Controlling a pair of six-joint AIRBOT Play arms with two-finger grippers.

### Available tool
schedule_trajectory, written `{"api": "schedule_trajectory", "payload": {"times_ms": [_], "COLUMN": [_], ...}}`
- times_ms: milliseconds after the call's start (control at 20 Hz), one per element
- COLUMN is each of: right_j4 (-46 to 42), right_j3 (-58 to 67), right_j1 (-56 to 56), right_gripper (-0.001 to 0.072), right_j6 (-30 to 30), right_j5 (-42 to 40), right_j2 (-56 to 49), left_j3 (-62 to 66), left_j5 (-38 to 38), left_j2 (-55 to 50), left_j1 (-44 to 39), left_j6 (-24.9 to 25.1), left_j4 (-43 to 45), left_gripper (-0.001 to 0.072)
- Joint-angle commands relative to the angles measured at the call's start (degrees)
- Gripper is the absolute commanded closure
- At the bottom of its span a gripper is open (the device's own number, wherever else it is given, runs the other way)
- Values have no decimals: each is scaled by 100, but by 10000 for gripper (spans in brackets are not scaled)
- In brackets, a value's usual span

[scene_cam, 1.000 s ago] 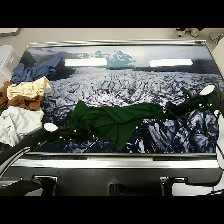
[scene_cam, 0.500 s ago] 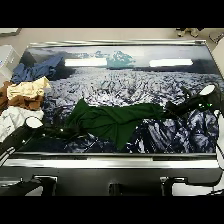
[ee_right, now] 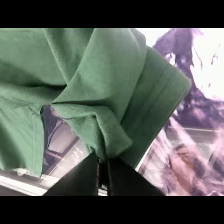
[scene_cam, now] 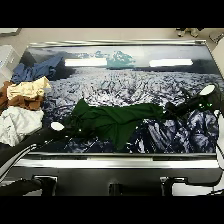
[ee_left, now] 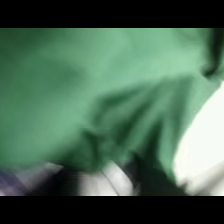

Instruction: Fold the clothes and pants, and hang the long-sleeved shirts on hangers.

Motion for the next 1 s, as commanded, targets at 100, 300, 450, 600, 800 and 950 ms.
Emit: {"api": "schedule_trajectory", "payload": {"times_ms": [100, 300, 450, 600, 800, 950], "right_j4": [26, -376, -1084, -1217, -1567, -2159], "right_j3": [155, 1676, 2951, 3202, 3202, 3202], "right_j1": [4, 4, 7, 7, 7, 7], "right_gripper": [664, 664, 663, 663, 663, 663], "right_j6": [17, -90, -44, 39, 42, 238], "right_j5": [186, -197, -1305, -2223, -1958, -1526], "right_j2": [136, 964, 2085, 3383, 4424, 4636], "left_j3": [866, 2865, 4575, 5348, 5368, 5368], "left_j5": [-162, -197, -151, -149, -20, 334], "left_j2": [260, 1891, 2983, 3803, 4533, 4612], "left_j1": [188, 1491, 2789, 3512, 3563, 3563], "left_j6": [1257, 1521, 1355, 813, 741, 737], "left_j4": [-339, 1154, 1843, 1843, 1845, 1845], "left_gripper": [680, 680, 679, 678, 678, 678]}}
